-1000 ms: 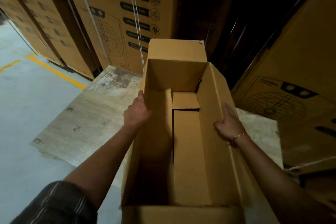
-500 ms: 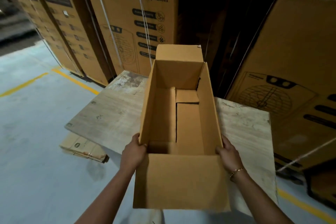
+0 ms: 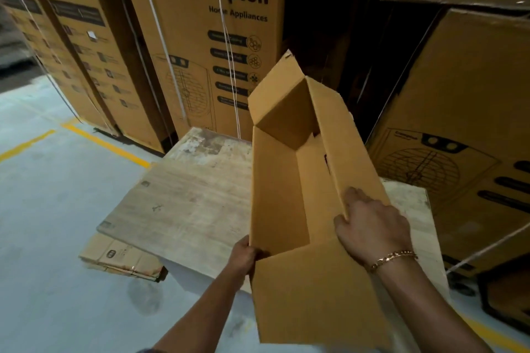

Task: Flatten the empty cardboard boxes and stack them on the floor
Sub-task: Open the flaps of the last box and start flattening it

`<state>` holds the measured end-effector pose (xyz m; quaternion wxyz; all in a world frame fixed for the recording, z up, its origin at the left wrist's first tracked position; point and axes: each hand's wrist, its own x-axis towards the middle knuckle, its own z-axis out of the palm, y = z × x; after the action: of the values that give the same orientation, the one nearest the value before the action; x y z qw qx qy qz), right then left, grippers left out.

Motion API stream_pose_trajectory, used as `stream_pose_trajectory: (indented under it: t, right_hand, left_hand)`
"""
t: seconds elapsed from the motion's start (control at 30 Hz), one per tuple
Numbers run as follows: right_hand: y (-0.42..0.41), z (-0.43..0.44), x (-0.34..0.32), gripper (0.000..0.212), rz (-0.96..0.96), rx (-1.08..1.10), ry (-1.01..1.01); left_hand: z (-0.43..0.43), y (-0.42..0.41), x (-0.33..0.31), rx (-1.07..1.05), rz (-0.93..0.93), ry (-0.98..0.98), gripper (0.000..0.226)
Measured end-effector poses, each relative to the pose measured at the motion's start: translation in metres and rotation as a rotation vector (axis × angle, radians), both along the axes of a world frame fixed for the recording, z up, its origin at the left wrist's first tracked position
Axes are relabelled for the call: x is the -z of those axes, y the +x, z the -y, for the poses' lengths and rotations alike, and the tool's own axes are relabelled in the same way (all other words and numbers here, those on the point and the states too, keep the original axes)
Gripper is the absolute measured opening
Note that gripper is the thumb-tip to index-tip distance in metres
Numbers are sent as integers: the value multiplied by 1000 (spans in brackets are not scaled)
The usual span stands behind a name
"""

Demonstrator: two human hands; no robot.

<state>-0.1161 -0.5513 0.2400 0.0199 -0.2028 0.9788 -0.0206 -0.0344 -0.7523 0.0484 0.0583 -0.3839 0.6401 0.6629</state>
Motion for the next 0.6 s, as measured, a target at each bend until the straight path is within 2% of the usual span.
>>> stream_pose_trajectory:
  t: [0.07,0.13,0.2,0.3,0.4,0.5,0.6]
  right_hand:
    - [16,37,4,60,7,-61,48]
    - [27,67,9,62,1,-101,58]
    - [33,94,16,58,10,-137,31]
    - [46,130,24,49,71,-215,-18]
    - [56,153,25,38,94,-293,-70]
    - [39,138,21,41,51,-207,-284]
    - [0,88,35,57,-68,51,-493]
  left_hand:
    - [20,-3,40,31,106,-85,34]
    - [34,-1,47,-1,119,-110,46]
    - [32,6,-6,-50,28,-61,41]
    - [39,16,-58,-133,-209,172,49]
    - [55,24,-71,-106,-287,135,39]
    - [64,27,-70,-69,-309,25,27]
    - [60,24,-71,-150,-338,21,27]
